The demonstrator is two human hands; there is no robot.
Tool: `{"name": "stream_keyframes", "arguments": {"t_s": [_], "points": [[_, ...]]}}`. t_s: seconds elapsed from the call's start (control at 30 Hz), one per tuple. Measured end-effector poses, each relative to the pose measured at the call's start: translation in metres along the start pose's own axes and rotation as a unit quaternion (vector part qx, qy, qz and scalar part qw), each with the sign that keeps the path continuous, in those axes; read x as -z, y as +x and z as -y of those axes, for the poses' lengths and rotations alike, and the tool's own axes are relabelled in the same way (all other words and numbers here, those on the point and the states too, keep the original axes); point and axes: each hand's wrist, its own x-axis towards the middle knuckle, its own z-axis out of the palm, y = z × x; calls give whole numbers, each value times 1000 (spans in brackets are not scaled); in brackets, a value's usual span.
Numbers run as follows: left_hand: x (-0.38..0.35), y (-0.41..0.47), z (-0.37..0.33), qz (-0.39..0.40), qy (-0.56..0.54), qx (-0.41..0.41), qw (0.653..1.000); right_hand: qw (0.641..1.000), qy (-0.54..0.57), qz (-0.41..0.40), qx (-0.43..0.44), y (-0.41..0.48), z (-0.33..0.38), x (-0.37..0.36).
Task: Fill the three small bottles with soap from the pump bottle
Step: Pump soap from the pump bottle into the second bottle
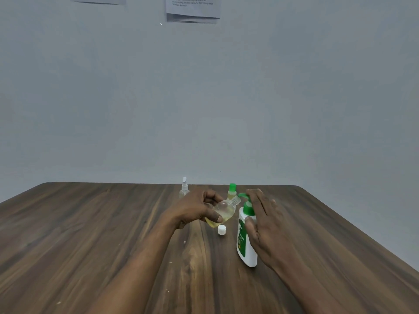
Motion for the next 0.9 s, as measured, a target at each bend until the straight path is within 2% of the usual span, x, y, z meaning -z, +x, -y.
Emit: {"name": "stream_keyframes", "arguments": {"t_s": [0.9], "points": [[1,-2,-2,-8,-7,12,1000,1000,-6,5,19,1,3,2]]}}
